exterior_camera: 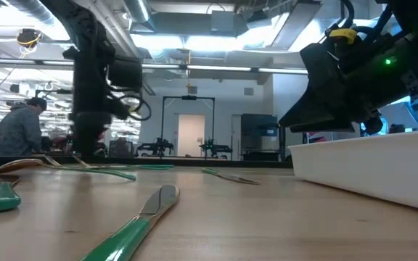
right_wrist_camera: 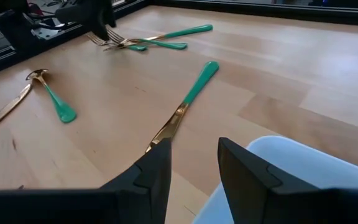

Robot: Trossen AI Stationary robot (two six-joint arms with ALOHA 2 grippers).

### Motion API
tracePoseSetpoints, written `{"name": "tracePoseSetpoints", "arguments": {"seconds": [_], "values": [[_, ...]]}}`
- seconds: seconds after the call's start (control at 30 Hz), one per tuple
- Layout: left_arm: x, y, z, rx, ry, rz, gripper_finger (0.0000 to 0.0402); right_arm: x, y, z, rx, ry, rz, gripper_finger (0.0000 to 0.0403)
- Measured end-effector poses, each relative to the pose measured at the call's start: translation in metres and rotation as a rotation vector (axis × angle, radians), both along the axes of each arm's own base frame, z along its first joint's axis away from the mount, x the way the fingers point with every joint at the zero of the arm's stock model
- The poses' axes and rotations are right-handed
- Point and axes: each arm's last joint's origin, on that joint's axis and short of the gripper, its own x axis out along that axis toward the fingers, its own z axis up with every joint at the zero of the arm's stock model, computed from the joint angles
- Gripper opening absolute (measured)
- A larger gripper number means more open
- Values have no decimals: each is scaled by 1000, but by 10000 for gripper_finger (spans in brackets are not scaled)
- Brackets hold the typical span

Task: Sort silverware
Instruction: Put the top center green fork into the silverware rack

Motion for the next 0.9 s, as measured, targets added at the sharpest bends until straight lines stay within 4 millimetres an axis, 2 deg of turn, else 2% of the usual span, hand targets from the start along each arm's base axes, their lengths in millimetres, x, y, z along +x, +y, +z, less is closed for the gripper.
{"name": "tracePoseSetpoints", "arguments": {"seconds": [0.23,0.43,0.63,0.9], "values": [[11,15,1,40,-158,-24,237,0,0,0,-2,-3,-2,131],[11,25,1,40,-215,-74,195,0,0,0,-6,-4,-5,131],[18,31,-12,-9,-233,-173,152,1,1,0,25,-3,14,131],[25,36,-31,-15,-192,-235,146,4,5,1,117,0,74,131]]}}
